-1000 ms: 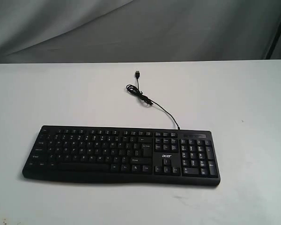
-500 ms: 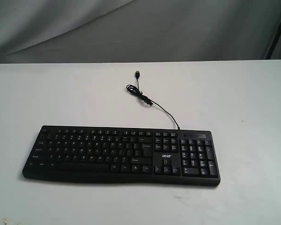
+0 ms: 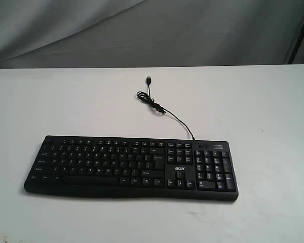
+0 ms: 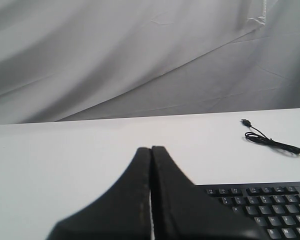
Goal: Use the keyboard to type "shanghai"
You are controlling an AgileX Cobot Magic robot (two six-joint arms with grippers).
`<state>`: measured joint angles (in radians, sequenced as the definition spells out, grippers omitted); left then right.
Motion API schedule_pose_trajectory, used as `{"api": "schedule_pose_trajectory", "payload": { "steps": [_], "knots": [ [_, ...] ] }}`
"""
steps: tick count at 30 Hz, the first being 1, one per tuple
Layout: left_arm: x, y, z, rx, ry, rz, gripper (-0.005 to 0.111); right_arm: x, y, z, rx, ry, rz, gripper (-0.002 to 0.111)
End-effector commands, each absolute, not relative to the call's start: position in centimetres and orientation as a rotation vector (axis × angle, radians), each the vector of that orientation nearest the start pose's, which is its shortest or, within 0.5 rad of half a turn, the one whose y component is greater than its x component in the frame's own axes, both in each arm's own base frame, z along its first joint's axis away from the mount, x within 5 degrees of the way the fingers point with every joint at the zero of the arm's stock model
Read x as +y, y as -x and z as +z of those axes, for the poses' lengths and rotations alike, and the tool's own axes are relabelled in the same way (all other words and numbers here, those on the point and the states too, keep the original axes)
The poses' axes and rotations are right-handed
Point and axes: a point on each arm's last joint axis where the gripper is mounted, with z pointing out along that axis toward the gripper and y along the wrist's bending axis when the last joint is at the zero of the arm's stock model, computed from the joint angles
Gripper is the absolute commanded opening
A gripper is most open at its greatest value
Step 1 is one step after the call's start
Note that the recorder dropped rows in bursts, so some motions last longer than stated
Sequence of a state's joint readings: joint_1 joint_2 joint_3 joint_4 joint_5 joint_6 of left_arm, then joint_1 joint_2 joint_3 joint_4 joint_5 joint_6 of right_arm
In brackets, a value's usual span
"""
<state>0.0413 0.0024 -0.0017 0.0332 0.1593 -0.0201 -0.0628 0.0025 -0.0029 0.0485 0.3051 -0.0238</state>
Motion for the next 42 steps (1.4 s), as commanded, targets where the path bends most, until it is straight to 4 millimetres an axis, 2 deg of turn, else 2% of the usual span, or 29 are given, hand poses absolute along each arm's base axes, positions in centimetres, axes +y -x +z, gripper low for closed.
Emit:
{"api": "schedule_pose_trajectory", "payload": {
  "steps": [1, 42],
  "knots": [
    [0.24, -5.62, 19.93, 1.637, 0.024, 0.039, 0.000, -0.30, -5.41, 18.48, 1.797, -0.057, -0.043, 0.000],
    [0.24, -5.62, 19.93, 1.637, 0.024, 0.039, 0.000, -0.32, -5.35, 18.25, 1.824, -0.051, -0.050, 0.000]
  ]
}}
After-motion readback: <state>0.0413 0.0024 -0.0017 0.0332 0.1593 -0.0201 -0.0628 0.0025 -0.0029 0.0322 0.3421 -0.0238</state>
